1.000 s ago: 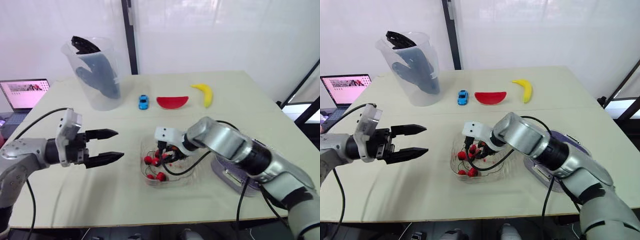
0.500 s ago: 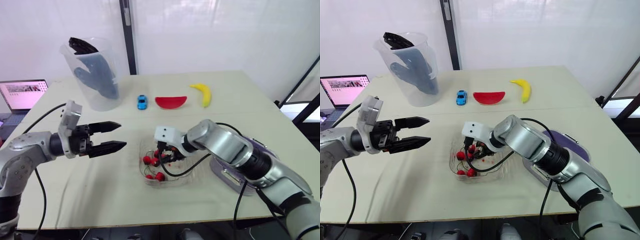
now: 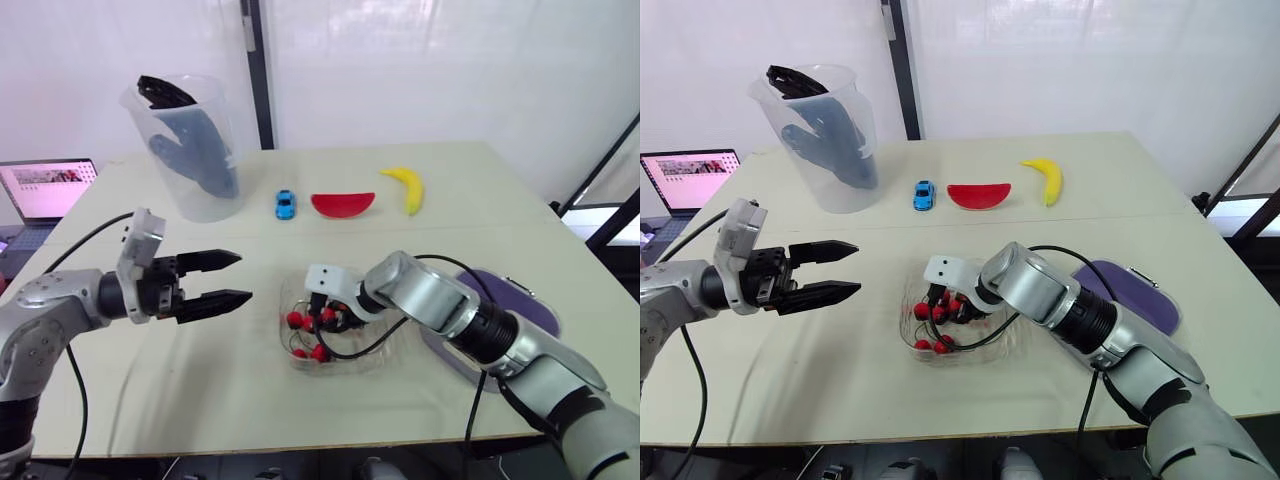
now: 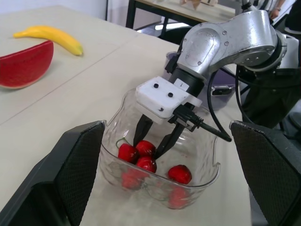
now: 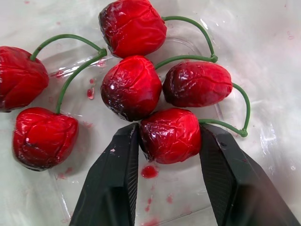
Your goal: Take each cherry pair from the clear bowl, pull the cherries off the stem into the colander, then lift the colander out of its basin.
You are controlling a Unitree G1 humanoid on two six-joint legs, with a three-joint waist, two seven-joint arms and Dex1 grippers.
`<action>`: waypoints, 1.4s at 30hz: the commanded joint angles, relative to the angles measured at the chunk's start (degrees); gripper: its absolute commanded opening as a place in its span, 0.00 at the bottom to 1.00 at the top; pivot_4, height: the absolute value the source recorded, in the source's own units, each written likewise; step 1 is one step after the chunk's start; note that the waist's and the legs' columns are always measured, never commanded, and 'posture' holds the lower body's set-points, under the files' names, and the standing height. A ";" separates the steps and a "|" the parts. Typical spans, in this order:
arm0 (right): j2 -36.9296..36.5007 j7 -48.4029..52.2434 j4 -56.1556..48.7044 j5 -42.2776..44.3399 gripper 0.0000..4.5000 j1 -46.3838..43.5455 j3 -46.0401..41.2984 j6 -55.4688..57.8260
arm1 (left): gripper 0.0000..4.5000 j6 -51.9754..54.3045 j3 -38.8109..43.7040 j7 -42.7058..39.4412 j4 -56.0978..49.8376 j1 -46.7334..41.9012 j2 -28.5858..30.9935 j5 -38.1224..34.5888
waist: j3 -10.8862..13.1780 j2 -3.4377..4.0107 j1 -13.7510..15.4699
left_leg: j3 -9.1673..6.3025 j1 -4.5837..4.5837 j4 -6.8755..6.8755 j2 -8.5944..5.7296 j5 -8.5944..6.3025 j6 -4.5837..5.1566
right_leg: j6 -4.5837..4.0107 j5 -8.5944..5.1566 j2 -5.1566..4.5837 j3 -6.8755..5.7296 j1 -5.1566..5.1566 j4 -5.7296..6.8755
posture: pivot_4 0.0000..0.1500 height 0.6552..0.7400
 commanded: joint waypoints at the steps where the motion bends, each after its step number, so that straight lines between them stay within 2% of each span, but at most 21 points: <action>1: -1.46 0.78 -2.68 -1.18 0.12 -0.23 -0.37 -1.03 | 1.00 -1.18 0.82 -0.48 -0.45 -0.95 0.40 0.09 | 0.00 0.00 0.03 | 0.00 0.00 0.00 0.00 0.00 0.00 | 0.00 0.00 0.00 0.00 0.00 0.00 | 1.00 1.00; 7: -7.78 3.84 -13.73 0.18 0.12 -1.69 -3.04 -0.62 | 1.00 -1.58 0.57 1.47 1.32 -3.07 -1.19 0.64 | 0.00 0.00 0.28 | 0.00 0.00 0.00 -0.01 0.00 0.00 | 0.00 0.00 -0.01 0.00 0.00 -0.01 | 1.00 1.00; 10: -10.72 3.97 -17.72 -3.21 0.12 -1.15 -3.60 -9.77 | 1.00 0.01 0.48 3.30 2.35 -5.97 -2.78 -0.76 | -0.01 -0.02 0.24 | -0.02 0.00 0.01 -0.01 0.00 0.00 | 0.00 0.00 0.00 -0.02 0.01 0.00 | 1.00 1.00; 13: -13.88 2.26 -20.09 -10.70 0.12 0.28 -2.70 -23.59 | 1.00 2.00 0.17 4.45 3.05 -8.39 -4.17 -2.47 | -0.01 -0.02 0.10 | 0.00 0.00 0.00 -0.01 0.00 0.00 | 0.00 0.00 0.00 -0.03 0.01 0.00 | 1.00 1.00; 16: -11.60 -5.38 -16.88 -17.98 0.12 1.38 -4.63 -29.72 | 1.00 2.25 0.13 5.66 4.33 -10.71 -5.81 -2.74 | -0.02 -0.03 -0.09 | 0.00 0.00 0.00 -0.01 0.00 0.00 | 0.00 0.00 0.02 -0.03 0.01 0.01 | 1.00 1.00; 20: -11.82 -13.45 -15.04 -33.12 0.12 2.61 -2.36 -45.95 | 1.00 2.20 -1.16 7.07 5.98 -13.49 -8.25 -2.10 | -0.02 -0.03 0.13 | 0.00 0.00 0.01 -0.01 0.05 -0.08 | 0.00 0.01 0.02 -0.02 -0.02 0.06 | 1.00 1.00; 24: -8.84 -16.14 -14.10 -39.47 0.12 3.90 -4.54 -51.77 | 1.00 2.14 -2.94 6.81 7.57 -15.66 -9.38 -1.54 | -0.03 -0.04 0.10 | 0.00 0.00 0.01 -0.03 0.05 -0.08 | 0.00 0.01 0.03 -0.02 -0.01 0.04 | 1.00 1.00; 33: -5.60 -15.72 -13.82 -46.06 0.12 6.67 -8.36 -62.60 | 1.00 0.91 -8.64 5.65 14.62 -21.67 -10.64 4.49 | -0.03 -0.04 0.04 | -0.01 0.00 0.02 -0.03 0.07 -0.09 | -0.01 0.01 0.08 -0.02 0.00 0.06 | 1.00 1.00; 41: -4.79 -12.82 -12.78 -47.74 0.12 9.19 -11.45 -68.67 | 1.00 2.10 -9.02 4.40 14.41 -22.39 -11.52 4.85 | -0.03 -0.05 -0.02 | -0.01 0.01 0.02 -0.02 0.07 -0.10 | -0.01 0.01 0.10 -0.01 0.00 0.06 | 1.00 1.00; 42: -4.70 -12.43 -12.58 -47.76 0.11 9.29 -11.72 -69.47 | 0.94 2.26 -8.91 4.58 14.40 -22.55 -11.79 4.74 | -0.03 -0.05 0.00 | -0.01 0.01 0.02 -0.02 0.07 -0.10 | -0.01 0.01 0.09 -0.01 0.01 0.06 | 1.00 1.00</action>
